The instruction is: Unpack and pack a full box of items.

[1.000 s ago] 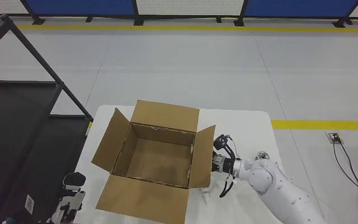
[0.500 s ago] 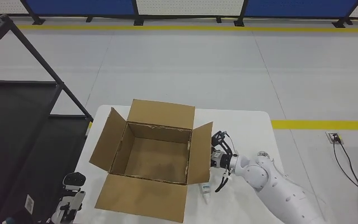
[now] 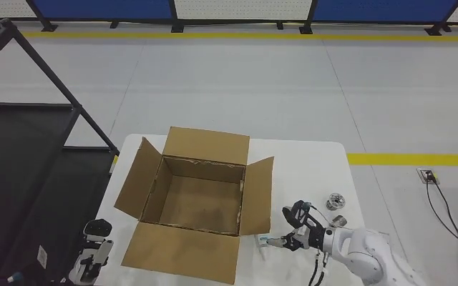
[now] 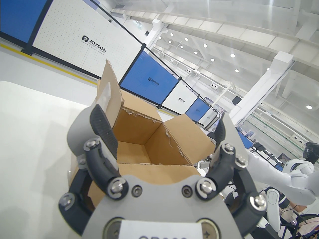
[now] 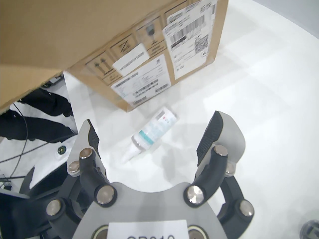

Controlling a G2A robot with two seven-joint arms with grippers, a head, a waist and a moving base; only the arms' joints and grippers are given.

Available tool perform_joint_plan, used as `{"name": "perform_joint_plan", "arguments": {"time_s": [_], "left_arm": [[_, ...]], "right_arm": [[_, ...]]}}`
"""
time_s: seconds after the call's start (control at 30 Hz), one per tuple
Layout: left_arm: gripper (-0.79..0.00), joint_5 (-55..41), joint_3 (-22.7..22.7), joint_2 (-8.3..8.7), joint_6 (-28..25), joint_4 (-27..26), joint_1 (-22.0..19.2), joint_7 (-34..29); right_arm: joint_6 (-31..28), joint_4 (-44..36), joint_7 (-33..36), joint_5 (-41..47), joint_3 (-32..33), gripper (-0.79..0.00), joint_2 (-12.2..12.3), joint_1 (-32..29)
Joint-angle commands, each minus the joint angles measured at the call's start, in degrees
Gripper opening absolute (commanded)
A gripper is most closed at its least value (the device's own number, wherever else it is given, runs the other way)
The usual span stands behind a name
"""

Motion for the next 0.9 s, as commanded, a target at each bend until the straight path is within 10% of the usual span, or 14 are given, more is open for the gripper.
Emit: {"name": "perform_joint_plan", "arguments": {"time_s": [0.0, 0.3, 0.87], "left_arm": [[0.0, -0.3, -0.5, 0.12, 0.2, 0.9, 0.0, -1.3], [0.0, -1.4, -0.7, 0.38, 0.8, 4.2, -0.9, -4.7], [0.0, -0.6, 0.3, 0.28, 1.0, 2.3, -1.4, -5.5]], "right_arm": [[-0.8, -2.9, 0.3, 2.7, 2.0, 0.0, 0.4, -3.2], [0.8, -3.4, -0.1, 1.1, 1.6, 0.0, 0.3, -3.5], [35.4, -3.5, -10.0, -30.9, -14.3, 0.0, -4.1, -5.9]]}}
